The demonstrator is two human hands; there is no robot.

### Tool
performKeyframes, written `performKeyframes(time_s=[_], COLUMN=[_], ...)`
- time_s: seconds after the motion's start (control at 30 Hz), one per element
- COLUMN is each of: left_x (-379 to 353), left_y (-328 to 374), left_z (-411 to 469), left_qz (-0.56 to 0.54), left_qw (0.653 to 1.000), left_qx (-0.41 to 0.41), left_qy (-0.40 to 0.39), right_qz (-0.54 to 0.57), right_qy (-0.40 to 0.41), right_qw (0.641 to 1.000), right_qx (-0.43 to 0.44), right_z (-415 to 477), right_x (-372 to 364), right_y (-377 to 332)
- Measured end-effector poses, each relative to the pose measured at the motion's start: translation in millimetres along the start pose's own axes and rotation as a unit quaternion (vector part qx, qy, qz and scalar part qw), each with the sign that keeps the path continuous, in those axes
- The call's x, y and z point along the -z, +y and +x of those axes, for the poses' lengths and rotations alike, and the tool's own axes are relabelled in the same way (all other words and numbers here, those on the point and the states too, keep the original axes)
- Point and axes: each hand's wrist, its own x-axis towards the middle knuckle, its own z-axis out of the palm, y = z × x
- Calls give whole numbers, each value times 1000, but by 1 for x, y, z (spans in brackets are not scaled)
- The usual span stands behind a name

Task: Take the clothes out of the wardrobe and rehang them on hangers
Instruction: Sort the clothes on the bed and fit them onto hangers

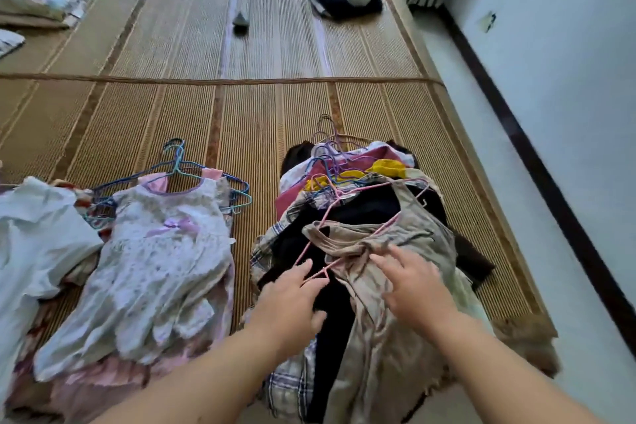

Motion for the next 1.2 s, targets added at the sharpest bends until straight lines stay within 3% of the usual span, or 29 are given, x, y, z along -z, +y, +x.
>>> performKeyframes(time_s=[0.2, 0.4, 0.53, 0.6, 0.77, 0.83, 0.9, 0.97, 1.2], left_x=[-29, -37, -41, -44, -43, -37, -27, -7, 99], left_y=[28, 19, 5, 1, -4, -7, -8, -3, 13], left_z=[59, 126, 161, 169, 163, 154, 140, 121, 15], left_qz=[-67, -80, -83, -79, -119, -160, -209, -239, -202], left_qw=[991, 971, 951, 949, 947, 941, 936, 934, 939], left_qx=[109, 223, 295, 304, 297, 293, 274, 249, 214], left_qy=[-27, 4, 22, 24, 40, 54, 71, 91, 177], right_qz=[8, 14, -18, -33, -86, -3, 138, 210, 223], right_qy=[-13, -33, -131, -146, -40, -48, -75, -97, -147], right_qw=[1000, 999, 991, 989, 994, 994, 984, 969, 952], right_qx=[-14, 0, -4, -15, 59, 97, 83, 81, 149], right_z=[58, 155, 228, 252, 258, 244, 222, 196, 121], right_x=[-4, 2, 14, 17, 21, 28, 45, 72, 176], right_y=[70, 112, 134, 138, 139, 140, 141, 139, 86])
